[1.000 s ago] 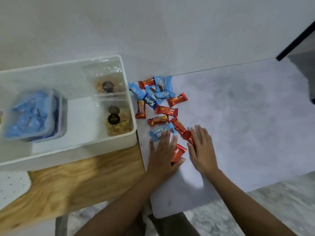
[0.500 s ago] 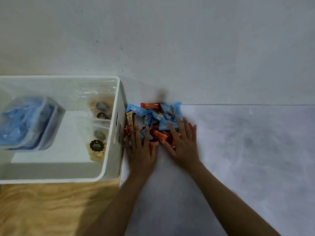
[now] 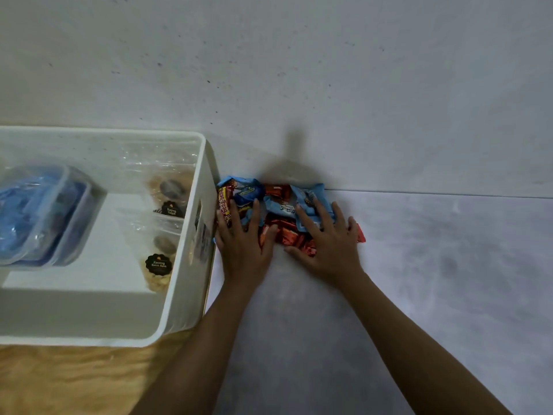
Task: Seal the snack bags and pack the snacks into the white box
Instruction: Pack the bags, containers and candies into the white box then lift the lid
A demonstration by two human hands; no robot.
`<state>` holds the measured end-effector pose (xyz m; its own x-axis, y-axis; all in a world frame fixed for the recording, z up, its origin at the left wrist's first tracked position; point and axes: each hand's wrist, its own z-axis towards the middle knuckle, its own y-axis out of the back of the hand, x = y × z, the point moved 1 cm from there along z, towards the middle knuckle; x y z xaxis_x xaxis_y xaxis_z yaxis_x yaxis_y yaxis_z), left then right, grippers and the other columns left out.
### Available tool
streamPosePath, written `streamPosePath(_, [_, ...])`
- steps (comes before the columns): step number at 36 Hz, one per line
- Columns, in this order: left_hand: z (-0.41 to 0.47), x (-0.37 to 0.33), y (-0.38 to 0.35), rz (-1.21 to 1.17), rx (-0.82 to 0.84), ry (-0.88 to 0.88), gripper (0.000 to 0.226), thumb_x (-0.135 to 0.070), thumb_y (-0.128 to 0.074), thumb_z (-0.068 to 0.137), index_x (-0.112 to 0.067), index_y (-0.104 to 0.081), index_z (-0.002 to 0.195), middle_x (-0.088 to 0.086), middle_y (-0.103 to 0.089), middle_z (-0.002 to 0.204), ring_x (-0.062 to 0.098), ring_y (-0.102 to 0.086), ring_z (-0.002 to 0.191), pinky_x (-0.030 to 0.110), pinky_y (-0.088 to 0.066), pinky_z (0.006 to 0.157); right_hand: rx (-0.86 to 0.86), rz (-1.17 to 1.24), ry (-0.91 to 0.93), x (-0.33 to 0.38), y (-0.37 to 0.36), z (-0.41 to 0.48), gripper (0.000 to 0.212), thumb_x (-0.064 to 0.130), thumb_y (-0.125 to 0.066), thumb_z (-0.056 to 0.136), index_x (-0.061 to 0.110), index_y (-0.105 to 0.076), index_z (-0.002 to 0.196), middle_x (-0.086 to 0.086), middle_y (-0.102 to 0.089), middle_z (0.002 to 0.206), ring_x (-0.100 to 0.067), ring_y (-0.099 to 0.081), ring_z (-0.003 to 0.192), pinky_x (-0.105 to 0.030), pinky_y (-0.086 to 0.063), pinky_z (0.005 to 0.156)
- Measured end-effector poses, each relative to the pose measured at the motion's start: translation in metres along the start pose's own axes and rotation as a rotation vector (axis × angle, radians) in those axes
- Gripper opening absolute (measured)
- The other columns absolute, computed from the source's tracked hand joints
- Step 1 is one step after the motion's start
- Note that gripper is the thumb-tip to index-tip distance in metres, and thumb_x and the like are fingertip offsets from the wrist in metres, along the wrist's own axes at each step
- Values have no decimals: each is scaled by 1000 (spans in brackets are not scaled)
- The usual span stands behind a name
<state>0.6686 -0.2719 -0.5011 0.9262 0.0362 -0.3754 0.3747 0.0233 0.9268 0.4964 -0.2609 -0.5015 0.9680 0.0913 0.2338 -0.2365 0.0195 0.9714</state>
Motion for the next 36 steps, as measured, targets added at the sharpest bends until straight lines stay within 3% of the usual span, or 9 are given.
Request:
streamPosePath(6, [-1, -1, 2, -20, 30, -50, 82, -75, 2, 79, -33, -22, 145, 8, -15, 156, 33, -10, 142, 54, -19, 111, -28, -74, -11, -7, 7, -6, 66, 71, -35, 80, 35, -46, 133, -3, -50, 139, -37, -51, 117, -46, -44, 81])
streamPosePath(10, [-8, -4, 3, -18, 61, -135, 81, -76, -6, 79, -31, -28, 143, 5, -29, 151, 33, -23, 137, 51, -30, 106, -95, -84, -43, -11, 14, -18, 53, 60, -40, 85, 32, -53, 128, -4, -59, 128, -34, -59, 95, -36, -41, 67])
streamPosePath(14, [-15, -2, 1, -4, 90, -184, 82, -80, -12, 77, -33, -29, 142, 2, -34, 149, 33, -28, 134, 50, -36, 103, -140, -32, -39, -20, 15, -28, 45, 40, -56, 83, 27, -55, 127, -11, -60, 123, -36, -59, 85, -38, -44, 64])
streamPosePath(17, [-21, -2, 0, 22, 107, -227, 88, -84, -15, 73, -31, -30, 142, 3, -34, 149, 35, -29, 134, 52, -36, 102, -147, 10, -60, -26, 15, -34, 55, 29, -70, 79, 27, -51, 130, -14, -59, 122, -37, -59, 82, -41, -47, 63])
streamPosePath(23, [-23, -2, 1, 58, 126, -269, 92, -86, -20, 68, -33, -29, 142, 3, -36, 147, 36, -30, 132, 51, -35, 101, -197, 77, -98, -37, 15, -45, 47, 18, -69, 80, 14, -54, 125, -18, -62, 106, -34, -59, 71, -37, -49, 58])
streamPosePath(29, [-29, -5, -2, 31, 40, -411, 72, -70, -36, 80, -24, -46, 134, 6, -56, 125, 35, -50, 105, 39, -49, 84, -246, 165, -75, -39, 18, -56, 39, 13, -63, 83, 9, -57, 122, -16, -62, 99, -31, -60, 68, -36, -51, 53])
streamPosePath(36, [-33, -8, -1, -85, -9, -491, 57, -58, -47, 81, -21, -59, 123, 3, -59, 100, 19, -37, 90, 21, -39, 66, -306, 324, -214, -33, 31, -70, 36, 16, -56, 91, 13, -54, 127, -12, -58, 110, -24, -59, 83, -28, -45, 64])
